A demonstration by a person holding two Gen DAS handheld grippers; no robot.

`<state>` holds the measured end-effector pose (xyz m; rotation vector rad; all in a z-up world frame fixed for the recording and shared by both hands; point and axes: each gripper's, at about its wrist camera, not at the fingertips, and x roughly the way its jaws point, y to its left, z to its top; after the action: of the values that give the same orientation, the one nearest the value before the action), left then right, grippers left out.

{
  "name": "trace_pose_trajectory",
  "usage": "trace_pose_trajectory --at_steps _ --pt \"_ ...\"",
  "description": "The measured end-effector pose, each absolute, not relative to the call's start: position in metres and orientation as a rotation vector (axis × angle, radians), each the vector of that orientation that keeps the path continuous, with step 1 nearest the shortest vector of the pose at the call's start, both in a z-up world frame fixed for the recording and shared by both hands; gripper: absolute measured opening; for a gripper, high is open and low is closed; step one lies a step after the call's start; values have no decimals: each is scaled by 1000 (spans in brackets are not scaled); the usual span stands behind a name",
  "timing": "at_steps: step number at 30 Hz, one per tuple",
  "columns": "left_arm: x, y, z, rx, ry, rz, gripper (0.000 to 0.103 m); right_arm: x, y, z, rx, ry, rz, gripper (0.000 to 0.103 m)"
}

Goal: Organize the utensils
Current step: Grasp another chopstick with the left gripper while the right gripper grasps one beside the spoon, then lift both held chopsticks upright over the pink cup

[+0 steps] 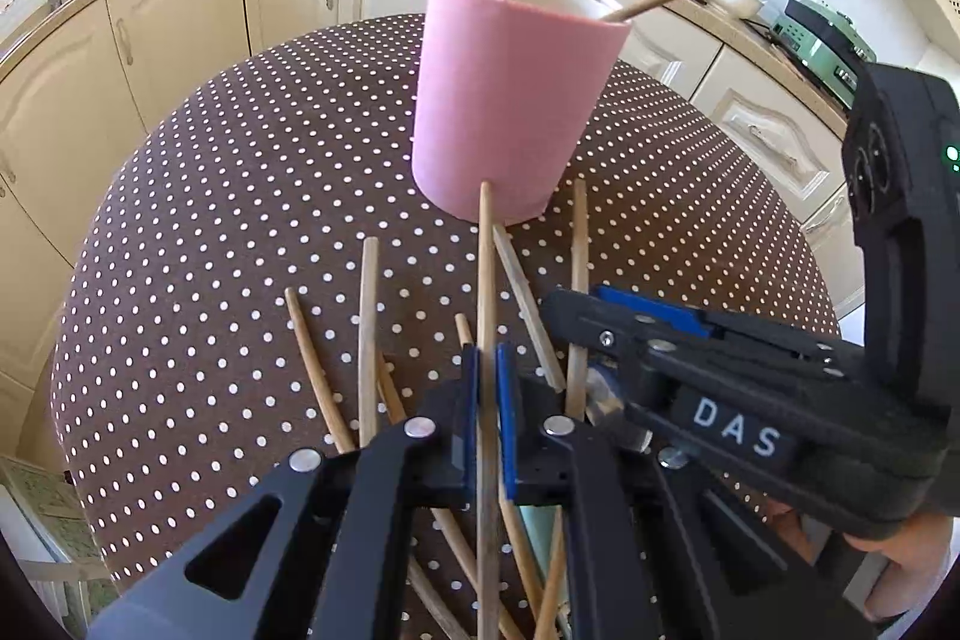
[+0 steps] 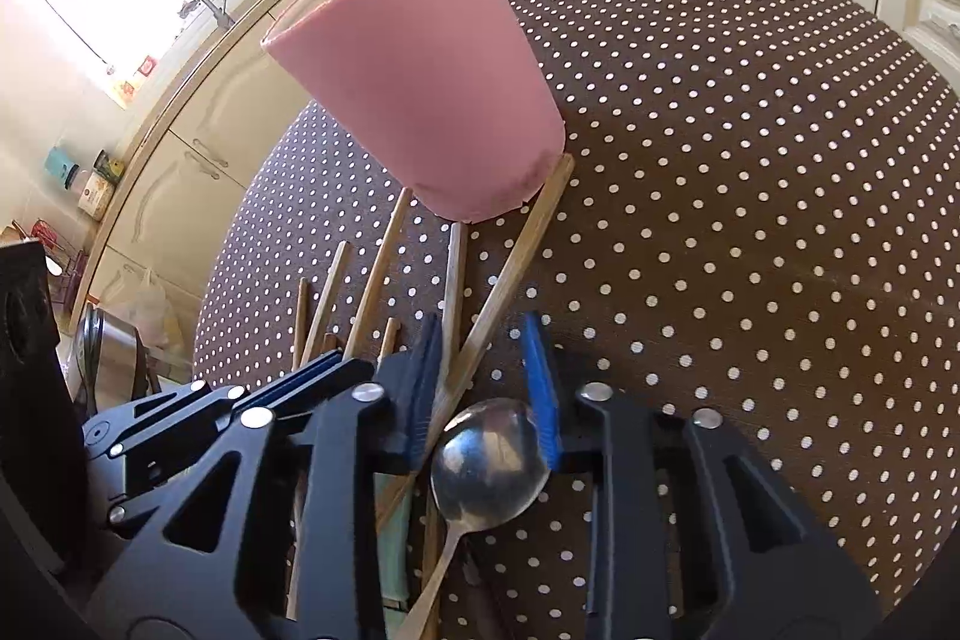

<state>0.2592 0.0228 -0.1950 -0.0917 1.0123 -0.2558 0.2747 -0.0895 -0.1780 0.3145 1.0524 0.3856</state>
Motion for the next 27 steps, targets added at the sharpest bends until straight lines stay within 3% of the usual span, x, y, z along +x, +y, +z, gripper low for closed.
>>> trace_pose_trajectory --at_steps 2,12,27 --pt "257 23 -194 -93 1007 -258 6 279 -89 -181 341 1062 394 17" --pt "242 33 -174 -131 937 -276 6 267 -115 -169 448 960 429 10" --pt "193 52 -95 -239 595 -298 6 205 -144 -96 420 546 470 7"
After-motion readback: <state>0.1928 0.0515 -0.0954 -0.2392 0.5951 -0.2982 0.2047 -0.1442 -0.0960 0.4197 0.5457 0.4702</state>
